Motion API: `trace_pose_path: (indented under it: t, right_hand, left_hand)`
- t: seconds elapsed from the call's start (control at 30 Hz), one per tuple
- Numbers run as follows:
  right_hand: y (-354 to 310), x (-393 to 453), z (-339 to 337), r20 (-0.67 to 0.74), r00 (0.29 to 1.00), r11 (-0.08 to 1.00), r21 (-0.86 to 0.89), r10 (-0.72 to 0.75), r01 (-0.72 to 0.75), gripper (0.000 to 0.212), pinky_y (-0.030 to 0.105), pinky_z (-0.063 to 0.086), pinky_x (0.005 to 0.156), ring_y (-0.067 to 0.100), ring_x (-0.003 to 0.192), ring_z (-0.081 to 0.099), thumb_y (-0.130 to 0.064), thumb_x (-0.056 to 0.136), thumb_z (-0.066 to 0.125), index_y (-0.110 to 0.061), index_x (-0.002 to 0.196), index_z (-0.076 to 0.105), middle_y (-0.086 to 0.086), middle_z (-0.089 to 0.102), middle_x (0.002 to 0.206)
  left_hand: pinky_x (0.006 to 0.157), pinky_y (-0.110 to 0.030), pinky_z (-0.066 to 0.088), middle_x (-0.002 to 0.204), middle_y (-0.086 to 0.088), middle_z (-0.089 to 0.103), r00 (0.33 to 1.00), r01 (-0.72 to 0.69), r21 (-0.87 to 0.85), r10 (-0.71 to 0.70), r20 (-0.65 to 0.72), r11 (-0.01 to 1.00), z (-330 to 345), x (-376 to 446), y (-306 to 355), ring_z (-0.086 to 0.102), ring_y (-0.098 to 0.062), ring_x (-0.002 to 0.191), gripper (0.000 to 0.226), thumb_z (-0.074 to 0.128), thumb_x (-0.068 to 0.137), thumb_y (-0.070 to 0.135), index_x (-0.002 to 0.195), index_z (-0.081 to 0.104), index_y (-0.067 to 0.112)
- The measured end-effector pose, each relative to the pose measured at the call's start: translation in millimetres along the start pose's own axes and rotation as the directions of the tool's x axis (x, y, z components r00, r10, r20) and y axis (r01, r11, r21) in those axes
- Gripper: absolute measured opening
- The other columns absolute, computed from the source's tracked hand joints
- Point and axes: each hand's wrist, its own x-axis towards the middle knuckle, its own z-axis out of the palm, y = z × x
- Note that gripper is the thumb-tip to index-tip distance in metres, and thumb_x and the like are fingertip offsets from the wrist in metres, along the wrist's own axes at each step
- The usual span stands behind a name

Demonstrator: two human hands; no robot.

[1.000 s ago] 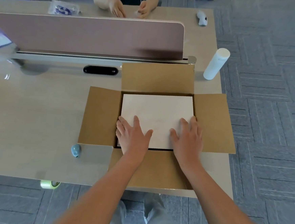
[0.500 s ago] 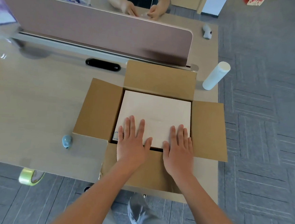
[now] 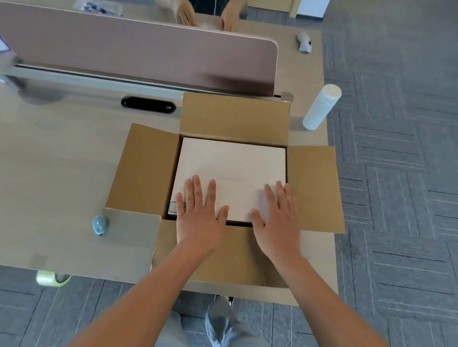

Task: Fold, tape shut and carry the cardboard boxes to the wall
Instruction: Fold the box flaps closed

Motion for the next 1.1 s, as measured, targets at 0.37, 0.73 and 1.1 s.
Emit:
trace_pose_path:
  t: [0.37, 0.73, 1.1]
  right_hand:
    - [32, 20, -83, -0.126, 0.815, 0.797, 0.338, 0.565, -0.500, 0.076, 0.059, 0.034, 0.116, 0.042, 0.144, 0.040, -0.039, 0.097, 0.054, -0.022, 0.164, 0.022, 0.020, 0.039, 0.159]
    - [-28, -2, -85, -0.285, 0.939, 0.899, 0.435, 0.194, -0.054, 0.061, 0.030, 0.037, 0.107, 0.014, 0.133, 0.049, -0.046, 0.109, 0.040, -0.026, 0.164, 0.022, -0.004, 0.048, 0.154]
    - [-80, 16, 27, -0.012, 0.998, 0.997, -0.046, 0.069, -0.069, 0.078, 0.050, 0.028, 0.124, 0.041, 0.149, 0.032, -0.055, 0.105, 0.014, 0.000, 0.155, 0.037, 0.023, 0.038, 0.160]
  left_hand:
    - [0.124, -0.068, 0.002, 0.169, -0.008, -0.028, 0.998, -0.046, 0.010, 0.045, 0.044, 0.999, -11, 1, 26, -0.024, -0.034, 0.156, 0.067, 0.018, 0.109, 0.047, 0.161, -0.022, 0.033]
    - [0.126, -0.062, 0.005, 0.173, -0.005, -0.013, 0.972, -0.207, 0.066, 0.197, 0.130, 0.976, -31, 7, 32, -0.011, -0.031, 0.160, 0.070, 0.030, 0.107, 0.058, 0.165, 0.000, 0.035]
    - [0.122, -0.055, 0.026, 0.166, -0.023, 0.016, 0.980, 0.186, 0.028, -0.184, -0.081, 0.982, -95, 14, -99, 0.014, -0.042, 0.155, 0.072, 0.056, 0.096, 0.040, 0.158, 0.026, 0.020]
